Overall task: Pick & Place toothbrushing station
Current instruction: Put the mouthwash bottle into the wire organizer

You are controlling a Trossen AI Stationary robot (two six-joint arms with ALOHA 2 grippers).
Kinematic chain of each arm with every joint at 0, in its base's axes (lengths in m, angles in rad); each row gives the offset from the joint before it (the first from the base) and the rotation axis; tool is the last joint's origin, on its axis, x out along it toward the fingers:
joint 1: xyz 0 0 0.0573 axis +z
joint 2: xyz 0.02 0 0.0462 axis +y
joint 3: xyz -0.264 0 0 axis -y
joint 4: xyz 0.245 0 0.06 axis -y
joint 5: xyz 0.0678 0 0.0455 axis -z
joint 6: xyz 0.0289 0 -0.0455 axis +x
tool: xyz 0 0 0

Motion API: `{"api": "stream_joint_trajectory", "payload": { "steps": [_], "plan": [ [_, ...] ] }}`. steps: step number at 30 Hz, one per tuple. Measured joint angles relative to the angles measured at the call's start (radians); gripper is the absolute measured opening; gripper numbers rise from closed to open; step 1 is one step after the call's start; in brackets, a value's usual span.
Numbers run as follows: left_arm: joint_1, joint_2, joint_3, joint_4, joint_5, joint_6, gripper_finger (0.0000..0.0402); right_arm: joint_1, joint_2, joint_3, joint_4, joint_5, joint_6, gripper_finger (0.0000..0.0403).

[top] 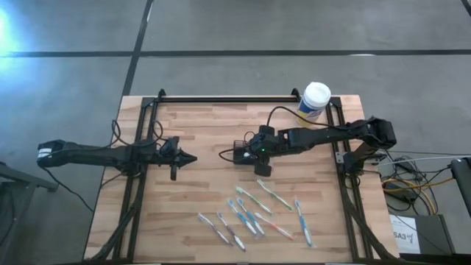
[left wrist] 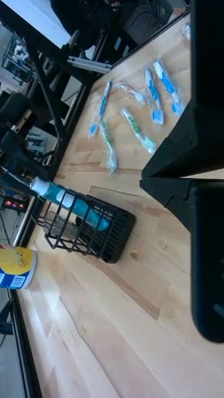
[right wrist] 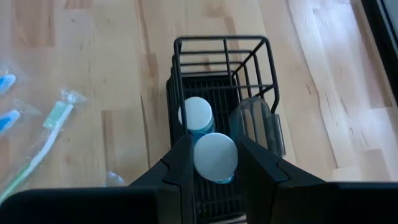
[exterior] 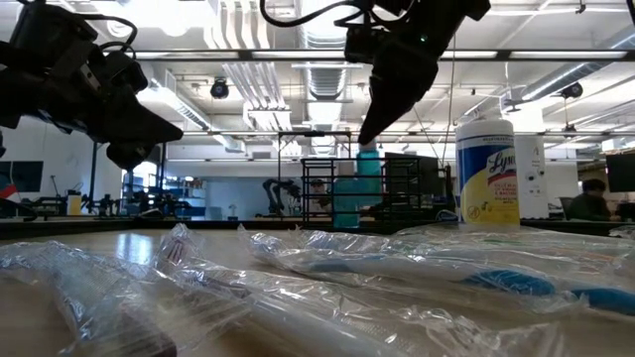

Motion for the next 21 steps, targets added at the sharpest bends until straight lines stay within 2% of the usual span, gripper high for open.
{"api": "stream_joint_trajectory", "payload": {
  "steps": [21],
  "plan": [
    [0.000,0.000,0.000,0.000,0.000,0.000,0.0007,-0.020,-0.003,-0.087,0.083,-0.004,0.054,0.0085]
  ]
}}
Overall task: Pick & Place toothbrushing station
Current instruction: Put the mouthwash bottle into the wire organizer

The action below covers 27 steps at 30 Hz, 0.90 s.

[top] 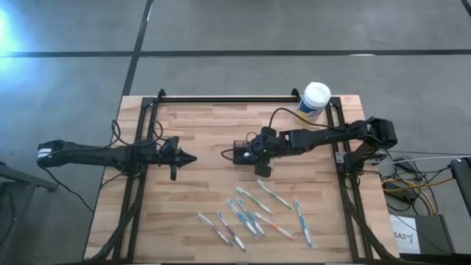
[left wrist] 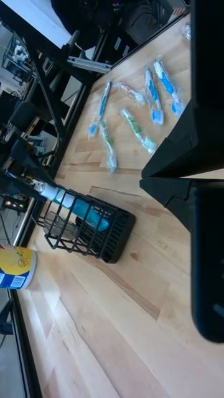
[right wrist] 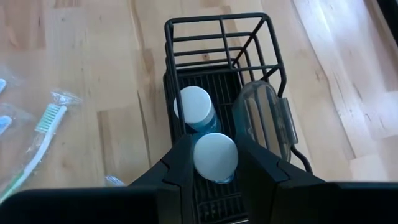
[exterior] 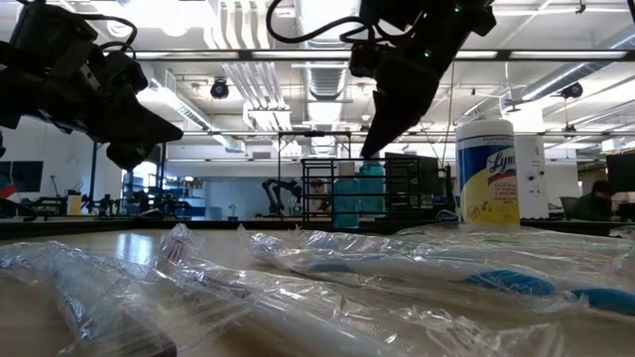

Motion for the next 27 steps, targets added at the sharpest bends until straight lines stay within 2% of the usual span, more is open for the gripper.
{"api": "stream_joint_trajectory", "payload": {
  "steps": [15,27],
  "plan": [
    [0.000,0.000,0.000,0.000,0.000,0.005,0.0007,-0.035,0.004,-0.035,0.026,-0.018,0.035,0.0098],
    [0.000,0.000,0.000,0.000,0.000,0.012,0.0007,-0.036,0.004,-0.026,0.057,-0.022,0.030,0.0147]
  ]
}}
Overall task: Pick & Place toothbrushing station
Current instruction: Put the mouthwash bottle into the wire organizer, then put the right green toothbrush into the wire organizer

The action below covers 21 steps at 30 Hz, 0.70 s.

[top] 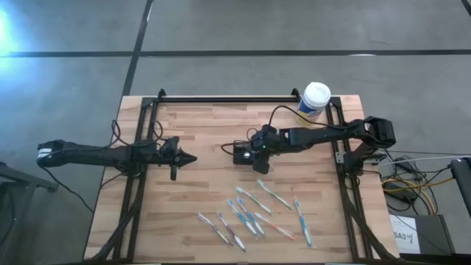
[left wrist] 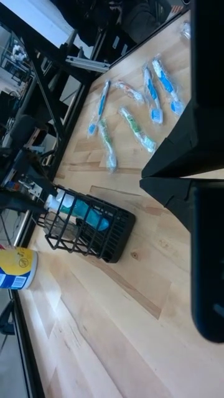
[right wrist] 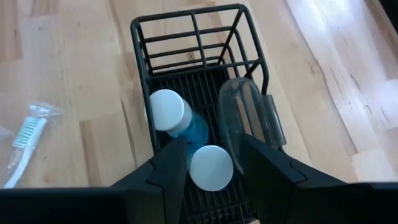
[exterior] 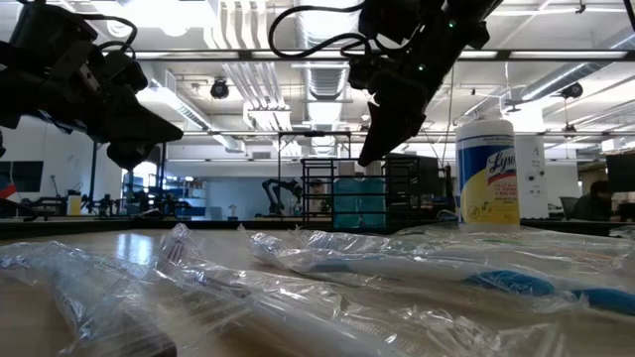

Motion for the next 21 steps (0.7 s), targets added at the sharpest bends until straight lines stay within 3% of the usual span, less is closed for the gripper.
{"api": "stream_joint_trajectory", "payload": {
  "steps": [14,21],
  "plan": [
    [0.000,0.000,0.000,0.000,0.000,-0.001,0.0007,0.001,-0.037,0.056,-0.079,0.000,0.005,0.0176],
    [0.000,0.000,0.000,-0.001,0.000,-0.001,0.0007,0.027,-0.165,0.058,-0.154,0.004,-0.018,0.0169]
  ]
}}
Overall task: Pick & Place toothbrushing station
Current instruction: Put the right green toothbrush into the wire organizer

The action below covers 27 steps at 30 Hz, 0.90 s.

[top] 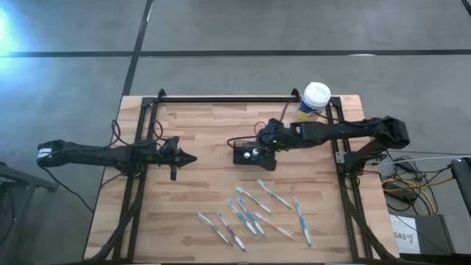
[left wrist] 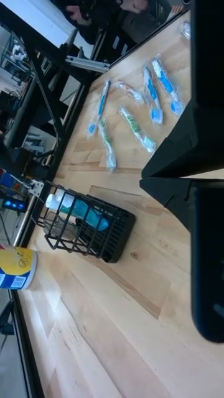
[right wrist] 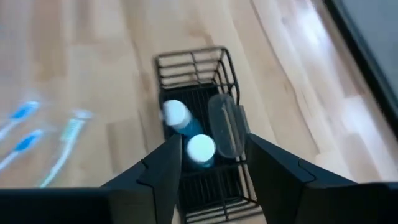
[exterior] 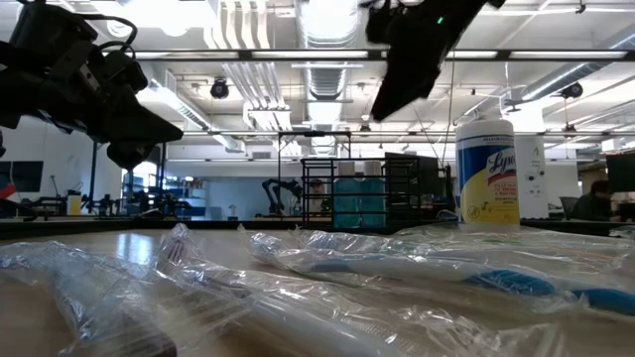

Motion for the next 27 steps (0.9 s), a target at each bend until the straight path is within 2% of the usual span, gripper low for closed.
{"api": "stream_joint_trajectory", "payload": {
  "steps": [4,8,17,24,27],
  "plan": [
    [0.000,0.000,0.000,-0.004,0.000,0.000,0.0007,0.055,-0.132,-0.028,0.027,0.005,-0.017,0.0160],
    [0.000,0.000,0.000,-0.019,0.000,0.013,0.0007,0.123,-0.294,-0.122,0.176,0.015,-0.021,0.0147],
    [0.000,0.000,0.000,-0.016,0.000,0.075,0.0007,0.204,-0.631,-0.519,0.710,-0.001,-0.050,0.0087],
    [0.000,0.000,0.001,-0.011,-0.048,0.089,0.0007,0.204,-0.791,-0.746,0.866,-0.005,-0.068,0.0031],
    [0.000,0.000,0.001,-0.011,-0.054,0.121,0.0006,0.203,-0.835,-0.834,0.986,-0.053,-0.101,0.0012]
  ]
}}
